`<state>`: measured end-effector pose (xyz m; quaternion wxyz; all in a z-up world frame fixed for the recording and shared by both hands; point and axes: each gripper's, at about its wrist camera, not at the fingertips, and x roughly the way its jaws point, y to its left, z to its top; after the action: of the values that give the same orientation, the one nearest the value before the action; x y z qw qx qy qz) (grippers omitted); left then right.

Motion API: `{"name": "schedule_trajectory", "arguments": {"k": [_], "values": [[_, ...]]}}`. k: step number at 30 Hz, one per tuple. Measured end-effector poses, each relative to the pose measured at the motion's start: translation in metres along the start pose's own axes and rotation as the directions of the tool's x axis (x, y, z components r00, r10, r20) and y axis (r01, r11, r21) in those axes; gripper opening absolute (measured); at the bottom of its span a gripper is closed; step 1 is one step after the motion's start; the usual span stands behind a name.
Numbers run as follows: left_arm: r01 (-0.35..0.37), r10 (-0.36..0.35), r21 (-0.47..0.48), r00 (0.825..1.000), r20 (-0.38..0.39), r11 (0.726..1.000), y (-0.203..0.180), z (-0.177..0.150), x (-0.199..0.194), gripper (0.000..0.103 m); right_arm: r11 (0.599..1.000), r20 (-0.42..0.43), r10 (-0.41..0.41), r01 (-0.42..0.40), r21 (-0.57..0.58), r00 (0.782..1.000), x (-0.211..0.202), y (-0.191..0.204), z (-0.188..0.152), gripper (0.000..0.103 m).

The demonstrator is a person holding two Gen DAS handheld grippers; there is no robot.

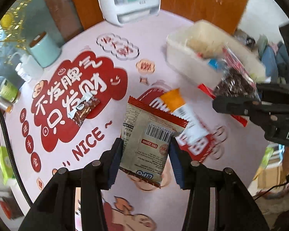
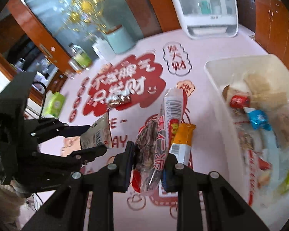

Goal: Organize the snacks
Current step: 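Lower both held snacks into the white bin and open both tools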

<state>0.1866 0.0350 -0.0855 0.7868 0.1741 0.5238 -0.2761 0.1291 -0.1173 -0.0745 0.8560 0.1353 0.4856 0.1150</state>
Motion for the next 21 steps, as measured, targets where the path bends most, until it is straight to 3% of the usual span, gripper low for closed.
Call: {"name": "schedule_trajectory", "arguments": {"k": [5,12,15,21], "values": [[0.015,-0.009,-0.063,0.995,0.095,0.998,-0.037,0.017,-0.042,0.046,1.0,0.07,-0.011,0.012,-0.011,0.997,-0.052,-0.016,-0.005,0.024],[0.083,-0.06,-0.112,0.979,0.197,0.99,-0.1,0.053,-0.065,0.046,0.993,0.178,-0.119,0.118,0.019,0.977,-0.121,-0.065,-0.005,0.024],[0.119,-0.091,-0.126,0.974,0.209,0.985,-0.127,0.07,-0.06,0.046,0.985,0.201,-0.172,0.166,0.048,0.964,-0.142,-0.09,-0.004,0.024],[0.11,-0.084,-0.136,0.979,0.186,0.985,-0.178,0.102,-0.037,0.046,0.97,0.198,-0.242,0.231,0.081,0.95,-0.163,-0.139,-0.003,0.025]]}}
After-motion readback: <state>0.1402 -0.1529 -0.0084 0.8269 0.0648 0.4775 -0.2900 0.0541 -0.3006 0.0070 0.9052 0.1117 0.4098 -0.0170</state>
